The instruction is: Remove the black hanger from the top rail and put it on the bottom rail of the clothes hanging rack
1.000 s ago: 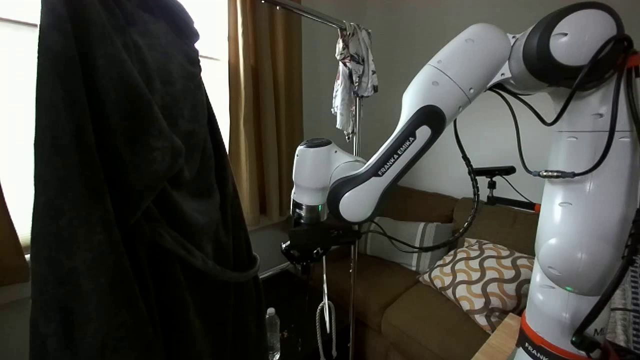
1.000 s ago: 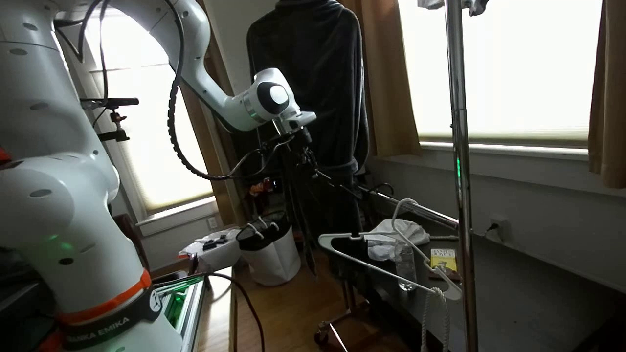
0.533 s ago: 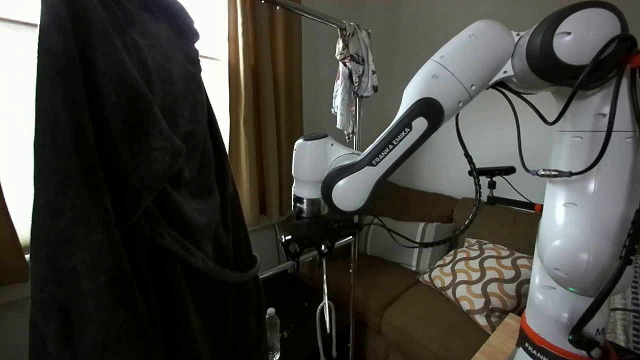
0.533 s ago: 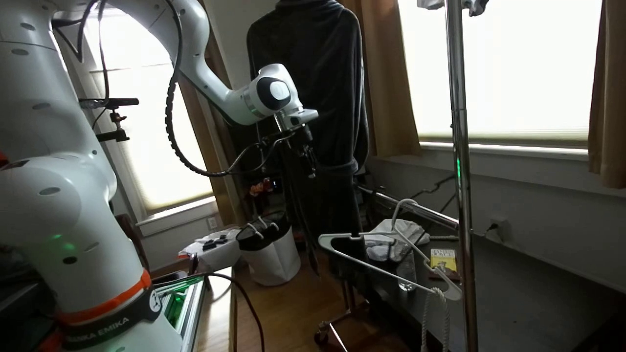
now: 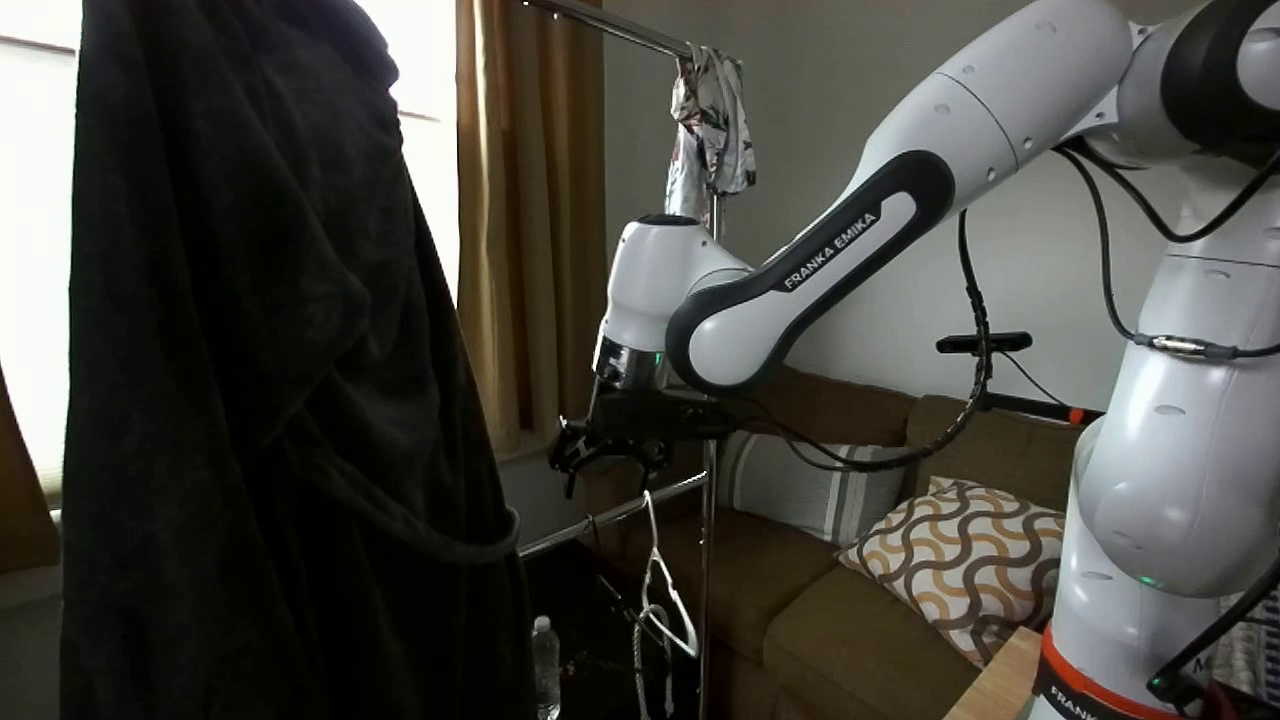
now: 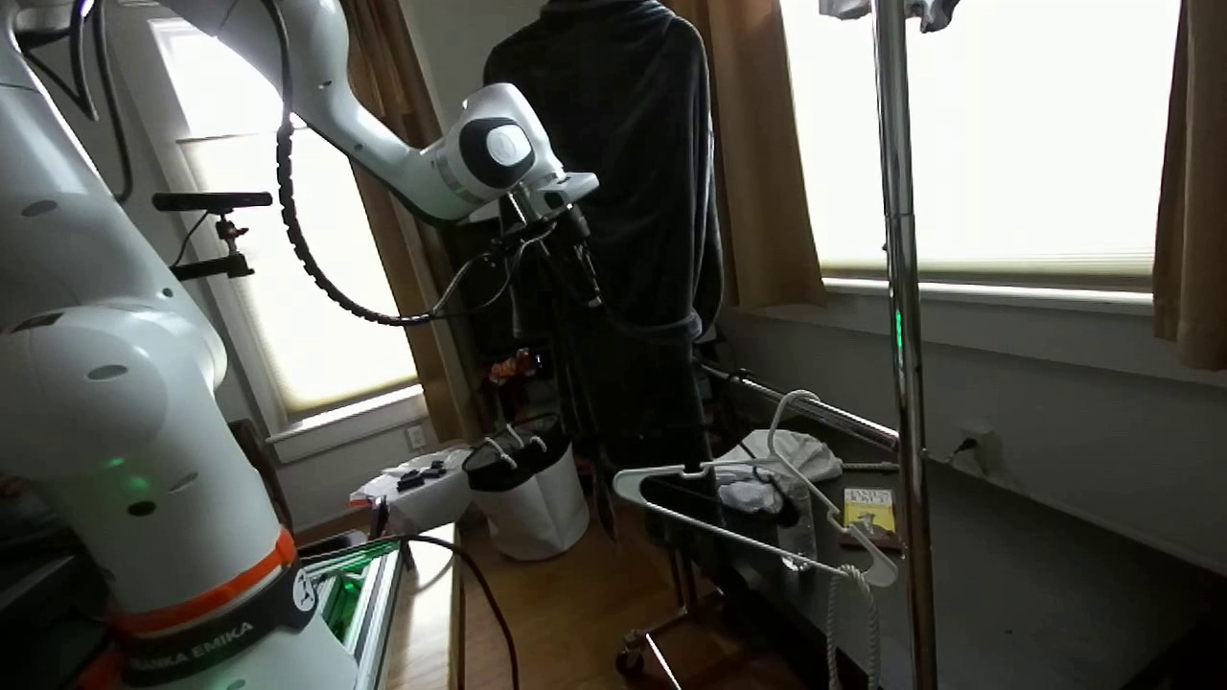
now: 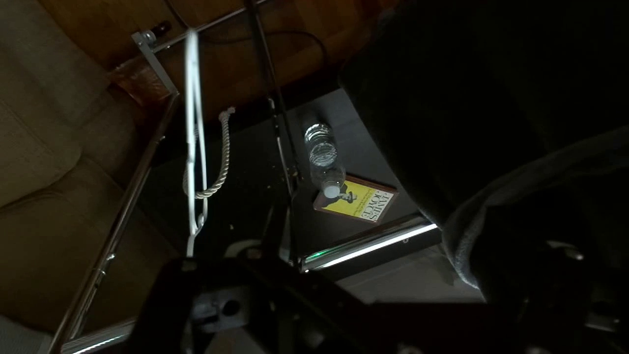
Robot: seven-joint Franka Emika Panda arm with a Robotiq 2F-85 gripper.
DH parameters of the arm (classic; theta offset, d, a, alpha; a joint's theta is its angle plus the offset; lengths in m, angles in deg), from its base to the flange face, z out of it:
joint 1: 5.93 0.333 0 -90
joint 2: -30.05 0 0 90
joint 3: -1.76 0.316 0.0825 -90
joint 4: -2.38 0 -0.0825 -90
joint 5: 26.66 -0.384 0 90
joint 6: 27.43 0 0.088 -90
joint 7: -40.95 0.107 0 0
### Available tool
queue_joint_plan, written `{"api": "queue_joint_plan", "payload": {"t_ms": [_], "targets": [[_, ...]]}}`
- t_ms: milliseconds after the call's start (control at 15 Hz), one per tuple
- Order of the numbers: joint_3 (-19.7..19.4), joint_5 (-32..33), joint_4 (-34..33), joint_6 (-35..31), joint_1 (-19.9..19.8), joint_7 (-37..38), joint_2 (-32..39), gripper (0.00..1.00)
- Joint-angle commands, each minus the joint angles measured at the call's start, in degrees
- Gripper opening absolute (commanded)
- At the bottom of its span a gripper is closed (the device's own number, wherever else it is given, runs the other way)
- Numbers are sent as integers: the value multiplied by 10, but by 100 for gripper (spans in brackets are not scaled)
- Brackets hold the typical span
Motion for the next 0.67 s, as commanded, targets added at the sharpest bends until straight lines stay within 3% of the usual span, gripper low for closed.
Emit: {"api": "queue_joint_plan", "payload": {"t_ms": [0, 600], "targets": [[5, -4, 1, 0, -5, -4, -2, 100], [5, -3, 6, -6, -6, -4, -1, 100]]}}
